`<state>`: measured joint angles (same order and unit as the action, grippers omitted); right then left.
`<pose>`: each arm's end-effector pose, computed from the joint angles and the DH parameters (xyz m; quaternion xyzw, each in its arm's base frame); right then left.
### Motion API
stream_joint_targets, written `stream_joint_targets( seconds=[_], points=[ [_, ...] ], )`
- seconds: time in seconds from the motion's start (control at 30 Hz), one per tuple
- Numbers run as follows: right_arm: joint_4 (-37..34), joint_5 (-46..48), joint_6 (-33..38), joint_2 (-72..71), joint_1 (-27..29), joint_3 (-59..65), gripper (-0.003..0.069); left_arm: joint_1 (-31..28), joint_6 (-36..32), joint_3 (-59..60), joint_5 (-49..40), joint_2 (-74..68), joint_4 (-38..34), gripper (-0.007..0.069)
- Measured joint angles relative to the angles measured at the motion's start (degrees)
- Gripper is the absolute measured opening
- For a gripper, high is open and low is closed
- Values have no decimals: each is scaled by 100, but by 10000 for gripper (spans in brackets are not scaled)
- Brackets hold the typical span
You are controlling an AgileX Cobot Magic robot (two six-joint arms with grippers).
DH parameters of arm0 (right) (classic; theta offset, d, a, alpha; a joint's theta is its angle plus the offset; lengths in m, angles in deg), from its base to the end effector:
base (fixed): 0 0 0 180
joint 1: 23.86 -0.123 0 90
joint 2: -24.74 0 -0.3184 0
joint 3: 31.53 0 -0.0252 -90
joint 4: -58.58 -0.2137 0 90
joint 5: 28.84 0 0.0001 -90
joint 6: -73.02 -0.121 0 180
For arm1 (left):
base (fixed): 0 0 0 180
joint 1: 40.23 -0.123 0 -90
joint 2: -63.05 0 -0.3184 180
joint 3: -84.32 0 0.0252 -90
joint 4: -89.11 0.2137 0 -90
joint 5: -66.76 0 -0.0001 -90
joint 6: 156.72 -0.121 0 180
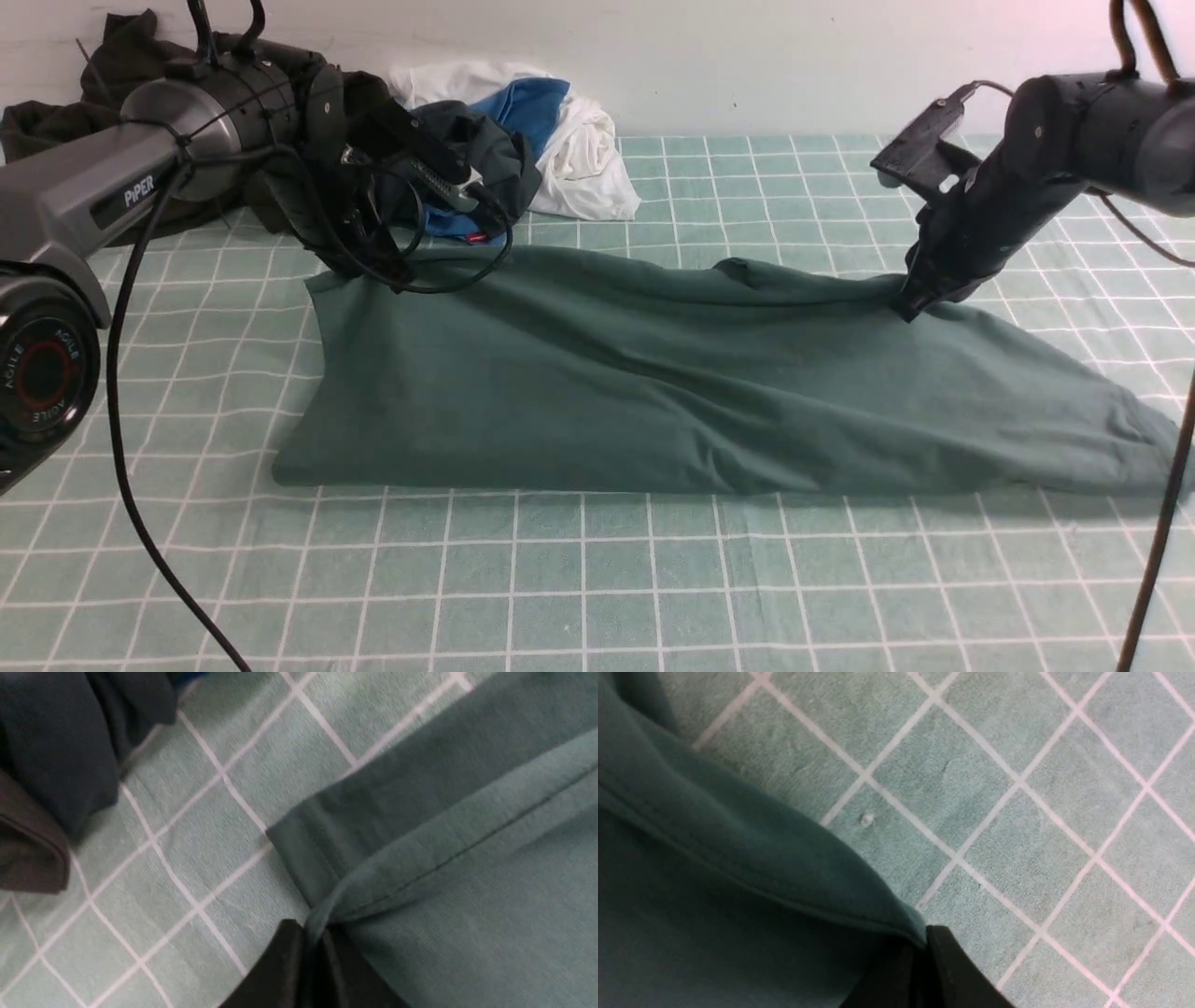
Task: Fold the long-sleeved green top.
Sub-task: Use both arms to drag the lower edge of the fabric forward and fold it over the upper edge, then use the right arm to clamp the right edge of the fabric
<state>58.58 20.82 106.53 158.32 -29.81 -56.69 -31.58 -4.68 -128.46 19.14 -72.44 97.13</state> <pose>0.4727 0.0493 0.1977 -0.3314 0.9241 -0.0453 0.1847 0.4972 -0.0630 0.2194 0.3336 0.9053 0.1040 0.2414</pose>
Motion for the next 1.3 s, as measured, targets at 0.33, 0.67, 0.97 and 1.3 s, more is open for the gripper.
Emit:
stream_joint_targets(
  seconds=[0.33, 0.67, 0.97, 1.3],
  points=[
    [126, 120, -1209, -43, 0, -440, 269, -7, 291, 0, 165, 8, 12, 193],
    [-403, 1903, -1429, -798, 0, -775, 371, 104, 1222, -4, -1339, 781, -383, 385],
    [-445, 2082, -1824, -1436, 283, 576, 335, 529, 1009, 1327, -2130, 1119, -881, 48],
    [-294, 661, -2547, -1705, 1753, 2551, 360, 452, 1010, 2999, -1052, 1200, -867, -3]
  ],
)
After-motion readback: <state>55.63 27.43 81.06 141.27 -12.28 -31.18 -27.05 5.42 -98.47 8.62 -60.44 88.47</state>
